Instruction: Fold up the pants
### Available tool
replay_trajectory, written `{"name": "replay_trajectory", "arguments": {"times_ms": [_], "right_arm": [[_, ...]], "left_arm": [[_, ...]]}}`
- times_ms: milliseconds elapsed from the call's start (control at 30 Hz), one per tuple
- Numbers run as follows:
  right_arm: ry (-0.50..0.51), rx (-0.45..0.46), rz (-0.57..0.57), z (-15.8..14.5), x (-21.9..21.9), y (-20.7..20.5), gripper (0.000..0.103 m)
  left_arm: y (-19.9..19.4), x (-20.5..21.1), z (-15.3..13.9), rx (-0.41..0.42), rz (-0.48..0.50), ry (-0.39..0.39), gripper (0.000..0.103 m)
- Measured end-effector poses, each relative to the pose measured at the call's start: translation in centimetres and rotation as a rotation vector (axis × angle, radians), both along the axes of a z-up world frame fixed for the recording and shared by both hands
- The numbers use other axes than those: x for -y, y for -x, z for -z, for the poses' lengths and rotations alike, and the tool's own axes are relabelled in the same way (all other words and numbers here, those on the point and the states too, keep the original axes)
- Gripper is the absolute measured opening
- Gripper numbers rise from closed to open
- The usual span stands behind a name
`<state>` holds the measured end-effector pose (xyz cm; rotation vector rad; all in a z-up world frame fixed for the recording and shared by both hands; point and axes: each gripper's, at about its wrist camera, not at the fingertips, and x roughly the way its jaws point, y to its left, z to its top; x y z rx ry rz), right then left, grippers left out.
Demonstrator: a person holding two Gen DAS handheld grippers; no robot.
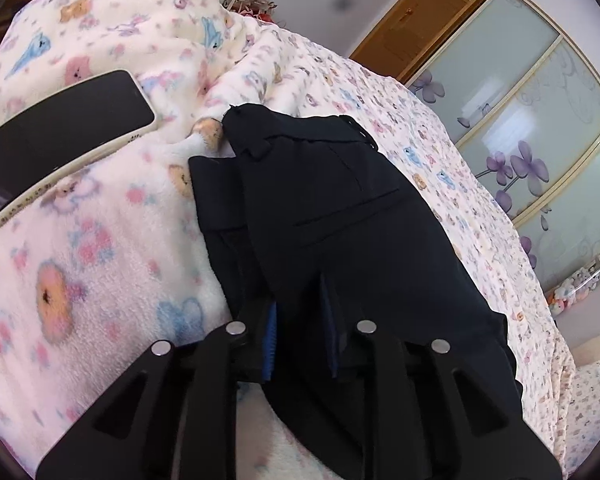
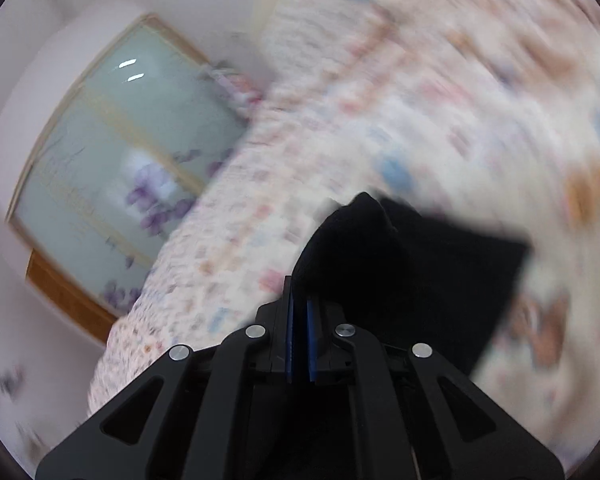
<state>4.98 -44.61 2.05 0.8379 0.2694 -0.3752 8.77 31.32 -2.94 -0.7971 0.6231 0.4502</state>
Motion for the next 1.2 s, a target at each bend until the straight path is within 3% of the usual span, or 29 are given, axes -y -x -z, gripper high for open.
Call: {"name": "replay_trajectory", "arguments": {"times_ms": [100,233,300,400,467,567,600,633,667,700,767,833,867,933,1033,1133,1200], "right_arm": [[0.062,-0.043,0.023,-1.0,0.8,1.7,0.005],[-0.083,-0.204,0.042,4.5,3.0,3.8,0.005],[-0.137,-0.173,0.044,5.5,3.3,4.8,0.005],[-0.078,-0.198,0.055,4.4,2.7,5.0,0.005],[-0.079,-0.244,0.042,4.7,2.6,4.7,0.007],[-0.098,-0.262,0.0,4.6,2.7,5.4,0.011],[-0.085,-0.274,-0.017,4.2,2.6,5.9,0.014],[-0.058,-0.287,-0.015,3.8,2.4,6.5,0.017],[0.047,-0.291,0.015,2.0,1.6,7.9,0.021],[0.047,-0.291,0.015,2.0,1.6,7.9,0.021],[0.191,-0.258,-0.003,-0.3,-0.1,8.4,0.021],[0.317,-0.162,-0.166,-3.4,-3.0,7.1,0.022],[0.351,-0.099,-0.396,-5.6,-6.4,4.1,0.022],[0.359,-0.057,-0.659,-7.2,-10.9,0.5,0.022],[0.38,-0.076,-1.026,-8.5,-20.2,-6.0,0.022],[0.385,-0.13,-1.238,-8.3,-27.2,-10.6,0.022],[0.429,-0.175,-1.362,-7.5,-33.0,-14.2,0.022]], "left_arm": [[0.3,0.3,0.1,0.006,0.008,0.006,0.022],[0.3,0.7,0.1,0.011,0.01,-0.011,0.023],[0.3,0.7,0.0,0.015,0.011,-0.005,0.023],[0.6,0.7,0.0,0.034,0.021,0.013,0.026],[1.0,1.0,-0.3,0.058,0.059,0.008,0.035],[2.0,2.5,-1.5,0.088,0.097,-0.056,0.063],[2.5,3.1,-2.0,0.09,0.085,-0.087,0.081],[3.1,3.8,-2.6,0.096,0.064,-0.127,0.089],[4.1,4.8,-3.6,0.131,0.046,-0.178,0.09],[4.7,5.6,-4.2,0.153,0.047,-0.202,0.092],[5.8,8.1,-5.8,0.205,0.049,-0.243,0.096],[6.2,10.5,-7.0,0.256,0.058,-0.239,0.101],[6.1,11.4,-7.3,0.273,0.062,-0.232,0.101],[5.5,14.5,-7.8,0.292,0.08,-0.207,0.101],[4.1,18.1,-6.8,0.297,0.139,-0.216,0.101],[2.8,20.6,-5.0,0.229,0.209,-0.319,0.101],[1.8,21.5,-4.3,0.16,0.251,-0.336,0.101]]}}
